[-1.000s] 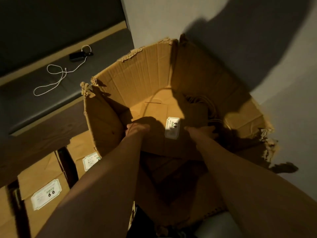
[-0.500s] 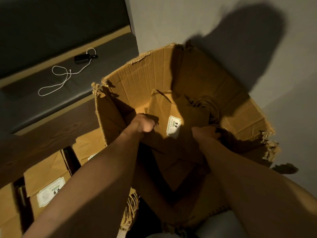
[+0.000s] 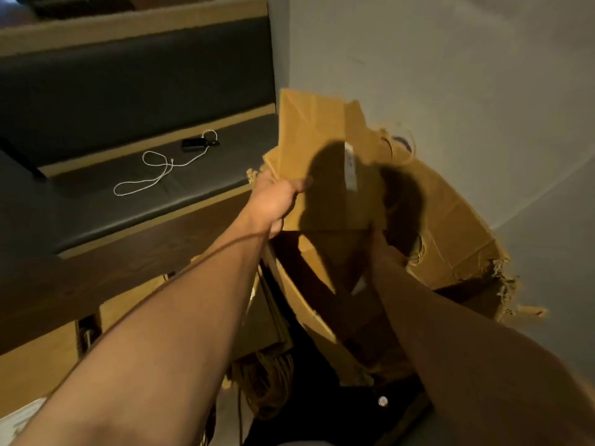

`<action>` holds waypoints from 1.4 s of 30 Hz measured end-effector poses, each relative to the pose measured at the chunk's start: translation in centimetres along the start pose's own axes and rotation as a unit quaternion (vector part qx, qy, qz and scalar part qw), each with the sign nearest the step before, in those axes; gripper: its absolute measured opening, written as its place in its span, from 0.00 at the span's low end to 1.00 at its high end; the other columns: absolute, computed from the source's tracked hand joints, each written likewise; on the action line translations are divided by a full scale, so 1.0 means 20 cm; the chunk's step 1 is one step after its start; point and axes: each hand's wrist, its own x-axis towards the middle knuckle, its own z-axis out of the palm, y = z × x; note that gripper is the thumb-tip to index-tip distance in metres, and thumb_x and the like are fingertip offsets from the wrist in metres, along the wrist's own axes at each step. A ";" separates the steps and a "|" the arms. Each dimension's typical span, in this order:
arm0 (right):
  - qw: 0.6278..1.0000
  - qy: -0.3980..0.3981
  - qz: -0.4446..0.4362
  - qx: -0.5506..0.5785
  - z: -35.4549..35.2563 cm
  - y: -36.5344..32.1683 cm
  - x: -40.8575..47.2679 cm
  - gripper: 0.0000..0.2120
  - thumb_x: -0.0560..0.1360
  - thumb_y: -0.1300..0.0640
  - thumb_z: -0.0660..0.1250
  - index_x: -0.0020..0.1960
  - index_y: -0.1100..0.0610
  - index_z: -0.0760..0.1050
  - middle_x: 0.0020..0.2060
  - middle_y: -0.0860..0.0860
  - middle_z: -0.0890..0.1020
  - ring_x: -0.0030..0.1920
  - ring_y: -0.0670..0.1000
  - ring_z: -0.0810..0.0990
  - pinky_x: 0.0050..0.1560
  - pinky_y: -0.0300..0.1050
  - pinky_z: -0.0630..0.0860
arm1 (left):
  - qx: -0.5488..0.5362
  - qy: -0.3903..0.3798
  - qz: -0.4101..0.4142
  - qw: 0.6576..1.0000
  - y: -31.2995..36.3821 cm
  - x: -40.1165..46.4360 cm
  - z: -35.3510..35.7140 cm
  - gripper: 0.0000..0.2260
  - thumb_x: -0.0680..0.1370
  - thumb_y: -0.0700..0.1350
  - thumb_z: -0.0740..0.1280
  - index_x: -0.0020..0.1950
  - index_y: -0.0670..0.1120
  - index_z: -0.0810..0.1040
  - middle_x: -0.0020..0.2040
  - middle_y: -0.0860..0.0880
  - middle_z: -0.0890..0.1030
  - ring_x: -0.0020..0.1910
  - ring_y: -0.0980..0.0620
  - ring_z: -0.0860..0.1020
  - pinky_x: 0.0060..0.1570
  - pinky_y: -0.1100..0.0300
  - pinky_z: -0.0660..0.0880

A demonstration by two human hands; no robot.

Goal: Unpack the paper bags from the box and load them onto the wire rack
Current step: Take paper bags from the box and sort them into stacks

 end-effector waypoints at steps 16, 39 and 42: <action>0.883 -0.415 -0.216 -0.038 0.55 -0.10 -0.84 0.15 0.70 0.56 0.74 0.43 0.70 0.77 0.34 0.63 0.83 0.30 0.60 0.83 0.37 0.52 0.81 | -0.219 0.059 -0.030 0.974 0.17 -0.61 -1.07 0.15 0.80 0.41 0.68 0.66 0.46 0.74 0.58 0.42 0.82 0.52 0.45 0.84 0.48 0.49 0.83; 0.860 -0.406 -0.215 -0.224 1.10 0.54 -0.97 0.17 0.75 0.66 0.67 0.63 0.60 0.76 0.55 0.58 0.82 0.57 0.60 0.80 0.61 0.56 0.75 | -0.190 0.253 -0.072 0.946 -0.34 -1.29 -1.98 0.13 0.77 0.35 0.69 0.61 0.42 0.78 0.48 0.44 0.86 0.45 0.46 0.86 0.39 0.52 0.82; 0.847 -0.442 -0.178 -0.236 1.12 0.58 -1.04 0.14 0.76 0.68 0.65 0.60 0.59 0.77 0.50 0.59 0.84 0.50 0.60 0.83 0.55 0.55 0.77 | -0.153 0.222 -0.069 0.961 -0.37 -1.32 -1.98 0.19 0.73 0.31 0.72 0.63 0.40 0.78 0.53 0.41 0.85 0.49 0.43 0.85 0.43 0.50 0.82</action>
